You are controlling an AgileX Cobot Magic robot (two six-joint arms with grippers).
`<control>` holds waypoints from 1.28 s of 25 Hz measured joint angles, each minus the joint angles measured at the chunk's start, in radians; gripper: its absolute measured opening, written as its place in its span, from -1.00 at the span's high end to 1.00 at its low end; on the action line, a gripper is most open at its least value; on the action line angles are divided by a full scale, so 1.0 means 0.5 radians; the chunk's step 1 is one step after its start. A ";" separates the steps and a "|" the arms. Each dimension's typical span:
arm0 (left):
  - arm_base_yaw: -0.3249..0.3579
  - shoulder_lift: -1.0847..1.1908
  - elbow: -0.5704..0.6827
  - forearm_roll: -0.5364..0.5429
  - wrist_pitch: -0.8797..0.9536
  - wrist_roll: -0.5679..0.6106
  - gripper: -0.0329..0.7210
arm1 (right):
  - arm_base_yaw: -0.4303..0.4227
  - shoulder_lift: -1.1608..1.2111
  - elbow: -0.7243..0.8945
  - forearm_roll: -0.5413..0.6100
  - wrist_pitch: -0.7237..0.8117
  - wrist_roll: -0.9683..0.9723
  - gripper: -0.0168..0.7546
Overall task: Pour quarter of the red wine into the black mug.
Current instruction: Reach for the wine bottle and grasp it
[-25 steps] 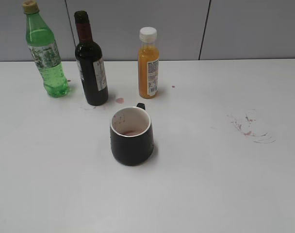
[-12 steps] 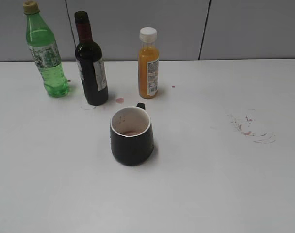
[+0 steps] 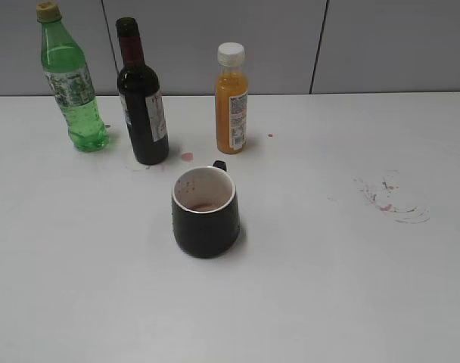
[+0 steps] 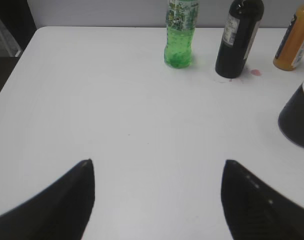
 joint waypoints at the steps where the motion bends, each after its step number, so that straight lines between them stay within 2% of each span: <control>1: 0.000 0.000 0.000 0.000 0.000 0.000 -0.65 | 0.000 -0.061 0.000 -0.002 0.000 0.000 -0.58; 11: 0.000 0.000 0.000 0.000 0.000 0.000 -0.65 | 0.000 -0.498 0.006 -0.004 0.000 0.000 -0.58; 32: 0.000 0.000 0.000 0.000 0.000 0.000 -0.65 | 0.000 -0.505 0.009 -0.004 0.000 0.000 -0.57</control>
